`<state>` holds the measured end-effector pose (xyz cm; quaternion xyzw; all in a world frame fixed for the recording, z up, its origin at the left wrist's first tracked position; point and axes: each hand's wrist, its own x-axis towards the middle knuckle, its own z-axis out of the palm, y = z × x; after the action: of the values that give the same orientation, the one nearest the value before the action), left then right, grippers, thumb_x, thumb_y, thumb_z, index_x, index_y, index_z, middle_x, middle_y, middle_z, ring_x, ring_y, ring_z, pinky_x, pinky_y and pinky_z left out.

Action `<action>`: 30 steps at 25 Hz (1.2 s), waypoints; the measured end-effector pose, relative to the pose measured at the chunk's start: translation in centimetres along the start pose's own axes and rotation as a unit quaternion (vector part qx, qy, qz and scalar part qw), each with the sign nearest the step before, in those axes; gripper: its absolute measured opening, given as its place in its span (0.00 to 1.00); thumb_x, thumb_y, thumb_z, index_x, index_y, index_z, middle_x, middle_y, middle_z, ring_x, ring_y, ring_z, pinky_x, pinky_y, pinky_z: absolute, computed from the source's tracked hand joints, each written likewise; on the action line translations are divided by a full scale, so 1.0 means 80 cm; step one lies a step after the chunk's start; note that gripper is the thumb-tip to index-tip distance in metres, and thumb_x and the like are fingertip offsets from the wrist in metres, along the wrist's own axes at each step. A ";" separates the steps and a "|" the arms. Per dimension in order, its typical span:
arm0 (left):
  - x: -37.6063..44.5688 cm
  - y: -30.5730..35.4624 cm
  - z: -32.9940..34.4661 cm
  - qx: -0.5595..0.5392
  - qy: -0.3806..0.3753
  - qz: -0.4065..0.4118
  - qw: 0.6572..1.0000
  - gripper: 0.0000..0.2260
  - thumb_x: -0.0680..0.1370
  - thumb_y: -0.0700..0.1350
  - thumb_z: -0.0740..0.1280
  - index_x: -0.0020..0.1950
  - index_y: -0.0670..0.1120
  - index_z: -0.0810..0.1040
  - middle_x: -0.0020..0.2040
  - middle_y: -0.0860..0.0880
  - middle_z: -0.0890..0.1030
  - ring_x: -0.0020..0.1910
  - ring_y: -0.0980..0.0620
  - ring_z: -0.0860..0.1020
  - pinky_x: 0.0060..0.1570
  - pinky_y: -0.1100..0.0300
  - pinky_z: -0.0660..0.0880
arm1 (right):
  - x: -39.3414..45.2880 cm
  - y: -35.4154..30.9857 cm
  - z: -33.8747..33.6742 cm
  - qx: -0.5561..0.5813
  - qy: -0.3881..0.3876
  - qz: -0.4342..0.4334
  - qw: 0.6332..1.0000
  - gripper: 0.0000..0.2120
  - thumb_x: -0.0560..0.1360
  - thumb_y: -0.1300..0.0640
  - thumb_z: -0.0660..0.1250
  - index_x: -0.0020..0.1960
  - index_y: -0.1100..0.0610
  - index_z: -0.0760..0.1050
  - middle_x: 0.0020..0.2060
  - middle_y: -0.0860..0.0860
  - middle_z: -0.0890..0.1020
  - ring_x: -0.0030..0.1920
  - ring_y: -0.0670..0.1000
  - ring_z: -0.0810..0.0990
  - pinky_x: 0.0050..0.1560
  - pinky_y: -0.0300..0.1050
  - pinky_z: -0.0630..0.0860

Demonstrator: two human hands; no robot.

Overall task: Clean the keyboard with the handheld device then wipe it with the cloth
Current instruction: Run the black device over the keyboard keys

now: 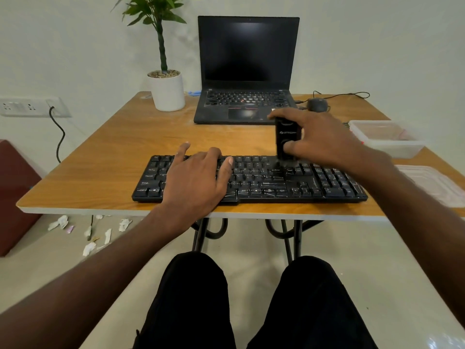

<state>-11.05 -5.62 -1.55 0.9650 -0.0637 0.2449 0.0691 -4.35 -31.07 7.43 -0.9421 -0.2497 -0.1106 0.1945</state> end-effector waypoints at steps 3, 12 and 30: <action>0.000 0.001 0.000 0.002 0.002 -0.001 1.000 0.24 0.88 0.59 0.45 0.61 0.49 0.77 0.45 0.52 0.84 0.48 0.51 0.83 0.81 0.44 0.54 | -0.018 0.008 0.004 0.073 0.044 -0.003 0.996 0.34 0.77 0.61 0.72 0.75 0.36 0.66 0.64 0.50 0.79 0.55 0.48 0.77 0.46 0.34 0.75; 0.000 0.001 0.004 0.000 0.005 -0.001 1.000 0.23 0.88 0.59 0.46 0.61 0.49 0.76 0.45 0.50 0.84 0.48 0.50 0.83 0.81 0.44 0.56 | -0.044 0.013 0.023 0.040 0.077 0.002 0.996 0.36 0.80 0.66 0.65 0.76 0.34 0.59 0.65 0.54 0.75 0.63 0.54 0.76 0.51 0.43 0.77; -0.005 0.007 0.000 -0.015 0.018 -0.001 1.000 0.18 0.89 0.53 0.49 0.59 0.47 0.76 0.44 0.49 0.83 0.45 0.47 0.82 0.77 0.44 0.61 | -0.105 0.051 0.032 0.040 0.275 0.100 0.955 0.34 0.76 0.66 0.70 0.75 0.43 0.63 0.55 0.52 0.84 0.49 0.56 0.84 0.44 0.48 0.80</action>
<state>-11.48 -6.11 -1.65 0.9594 -0.0656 0.2609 0.0848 -9.13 -36.82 1.29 -0.8869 -0.0948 -0.3357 0.3030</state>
